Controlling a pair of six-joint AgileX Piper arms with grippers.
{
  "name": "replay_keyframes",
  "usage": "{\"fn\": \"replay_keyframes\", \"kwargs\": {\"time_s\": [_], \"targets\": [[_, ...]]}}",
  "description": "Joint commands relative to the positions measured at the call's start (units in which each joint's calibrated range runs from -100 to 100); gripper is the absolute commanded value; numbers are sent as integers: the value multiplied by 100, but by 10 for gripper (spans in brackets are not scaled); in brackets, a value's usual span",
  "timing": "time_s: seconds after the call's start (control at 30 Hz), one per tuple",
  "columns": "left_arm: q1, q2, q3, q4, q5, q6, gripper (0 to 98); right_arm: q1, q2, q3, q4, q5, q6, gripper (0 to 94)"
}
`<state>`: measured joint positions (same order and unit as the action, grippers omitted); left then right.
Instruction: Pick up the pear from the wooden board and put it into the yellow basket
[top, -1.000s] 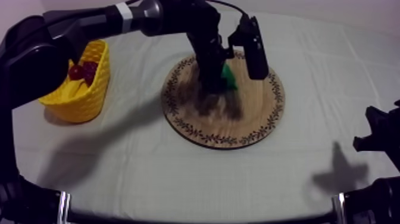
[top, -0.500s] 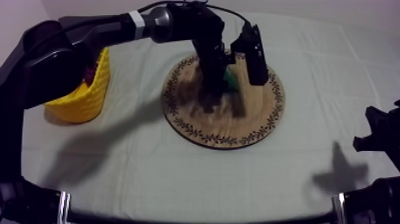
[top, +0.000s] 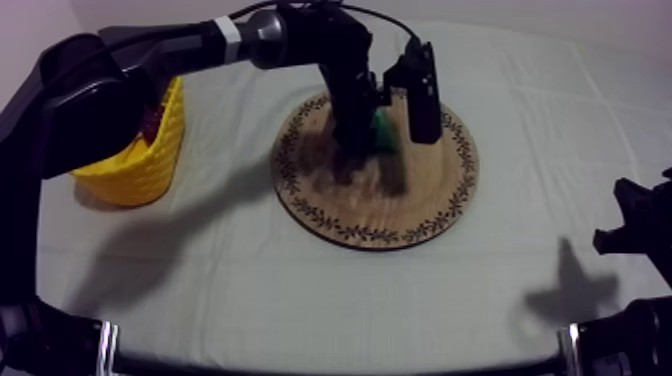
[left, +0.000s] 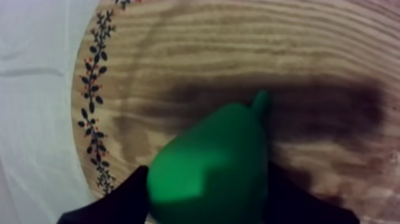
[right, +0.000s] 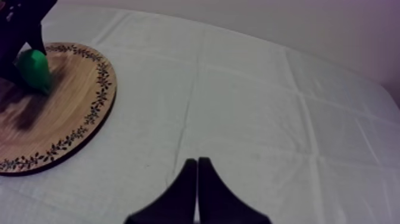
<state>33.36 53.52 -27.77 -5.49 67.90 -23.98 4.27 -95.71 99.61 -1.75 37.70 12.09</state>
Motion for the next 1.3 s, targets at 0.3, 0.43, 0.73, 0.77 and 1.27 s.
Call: {"fn": "replay_keyframes", "kwargs": {"time_s": [0.3,0.43,0.73,0.77,1.27], "targets": [[-259,-891,264,123,179,-89,478,2,-5,5,2,-4,3,3],[-403,-1479,614,128,219,-82,486,2,-5,5,2,-4,0,3],[-828,-3097,2100,108,501,-96,503,2,-5,5,2,-4,0,3],[-885,-3289,2313,103,512,-106,503,2,-5,5,2,-4,0,3],[-1365,-5236,3836,-280,830,901,490,2,-5,5,2,-4,-1,3]]}}
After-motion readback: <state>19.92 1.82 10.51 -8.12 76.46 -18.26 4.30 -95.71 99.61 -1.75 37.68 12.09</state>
